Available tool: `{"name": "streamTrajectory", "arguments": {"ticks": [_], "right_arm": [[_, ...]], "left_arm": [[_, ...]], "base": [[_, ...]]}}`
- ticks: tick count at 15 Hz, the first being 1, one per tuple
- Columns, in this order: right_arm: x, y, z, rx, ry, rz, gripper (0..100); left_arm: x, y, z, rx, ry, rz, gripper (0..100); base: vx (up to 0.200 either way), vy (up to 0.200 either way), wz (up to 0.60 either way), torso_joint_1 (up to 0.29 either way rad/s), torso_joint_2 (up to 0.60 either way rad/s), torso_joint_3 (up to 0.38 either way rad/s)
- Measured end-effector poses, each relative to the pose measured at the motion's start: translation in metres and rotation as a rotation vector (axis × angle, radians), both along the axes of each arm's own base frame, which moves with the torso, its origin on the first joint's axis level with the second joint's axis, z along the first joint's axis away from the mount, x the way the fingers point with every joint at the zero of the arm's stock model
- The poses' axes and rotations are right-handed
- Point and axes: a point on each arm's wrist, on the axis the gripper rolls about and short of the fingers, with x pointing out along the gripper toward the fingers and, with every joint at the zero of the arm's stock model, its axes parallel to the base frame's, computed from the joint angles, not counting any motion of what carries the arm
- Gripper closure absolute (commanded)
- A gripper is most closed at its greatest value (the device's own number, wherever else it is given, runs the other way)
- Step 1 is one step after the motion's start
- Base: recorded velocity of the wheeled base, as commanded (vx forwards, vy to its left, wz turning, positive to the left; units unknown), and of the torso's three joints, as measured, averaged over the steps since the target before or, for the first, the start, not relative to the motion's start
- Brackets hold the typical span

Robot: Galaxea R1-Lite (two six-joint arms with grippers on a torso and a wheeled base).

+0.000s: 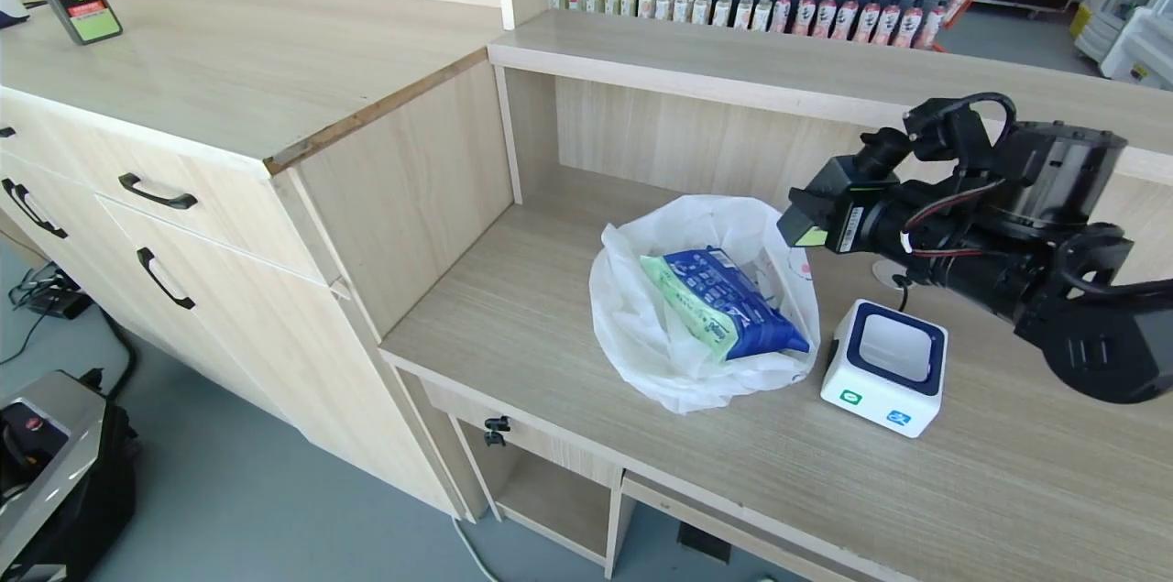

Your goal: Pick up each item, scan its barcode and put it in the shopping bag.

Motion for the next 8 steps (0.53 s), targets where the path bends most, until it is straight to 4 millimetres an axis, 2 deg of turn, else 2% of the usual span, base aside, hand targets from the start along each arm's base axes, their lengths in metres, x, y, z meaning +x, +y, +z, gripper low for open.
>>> {"name": "streamTrajectory", "arguments": {"ticks": [2,5,8], "right_arm": [[0.015,-0.003,-0.019,0.009,0.036,-0.019,100],[0.029,0.000,-0.036,0.016,0.032,-0.021,100],[0.039,0.009,-0.043,0.023,0.006,-0.003,100]], "left_arm": [[0.000,0.000,0.000,0.000,0.000,0.000,0],[0.000,0.000,0.000,0.000,0.000,0.000,0],[0.000,0.000,0.000,0.000,0.000,0.000,0]], "base": [[0.000,0.000,0.00,0.000,0.00,0.000],[0.000,0.000,0.00,0.000,0.00,0.000],[0.000,0.000,0.00,0.000,0.00,0.000]]}}
